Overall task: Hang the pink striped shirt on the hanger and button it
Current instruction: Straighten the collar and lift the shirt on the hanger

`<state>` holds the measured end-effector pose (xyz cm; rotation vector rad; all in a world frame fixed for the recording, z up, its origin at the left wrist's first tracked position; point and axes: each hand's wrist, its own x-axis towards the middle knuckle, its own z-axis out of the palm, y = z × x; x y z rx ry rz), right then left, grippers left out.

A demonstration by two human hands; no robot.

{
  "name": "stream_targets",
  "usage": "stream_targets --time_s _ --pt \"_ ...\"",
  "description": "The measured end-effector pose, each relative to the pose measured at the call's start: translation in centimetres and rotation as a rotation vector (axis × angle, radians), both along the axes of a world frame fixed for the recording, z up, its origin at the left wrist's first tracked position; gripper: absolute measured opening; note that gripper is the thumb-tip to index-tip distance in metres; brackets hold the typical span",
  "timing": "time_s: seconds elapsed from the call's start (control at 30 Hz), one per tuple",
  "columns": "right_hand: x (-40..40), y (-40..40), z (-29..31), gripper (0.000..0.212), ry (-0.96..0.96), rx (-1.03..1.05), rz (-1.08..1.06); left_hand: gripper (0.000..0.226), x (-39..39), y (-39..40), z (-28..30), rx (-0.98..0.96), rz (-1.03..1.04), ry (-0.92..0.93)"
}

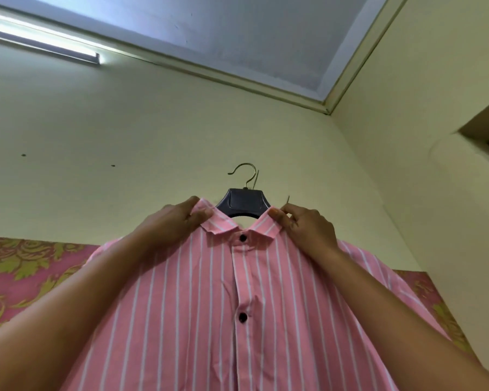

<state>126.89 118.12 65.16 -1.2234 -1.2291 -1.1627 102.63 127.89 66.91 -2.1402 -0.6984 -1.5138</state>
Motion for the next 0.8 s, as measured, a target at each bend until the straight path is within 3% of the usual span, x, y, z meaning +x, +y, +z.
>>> stream_targets --time_s 0.3,0.47,0.8 --pt "2.4 1.1 4.3 0.055 0.028 0.062 -0.013 0.050 2.4 -0.4 5.5 0.059 0.026 0.038" --pt "3.9 2.2 4.4 0.057 0.054 -0.006 0.029 0.051 3.5 -0.8 6.0 0.027 0.094 0.100" --pt "4.6 2.7 4.3 0.050 0.037 -0.170 -0.016 0.053 4.0 -1.1 5.4 -0.200 0.056 0.170"
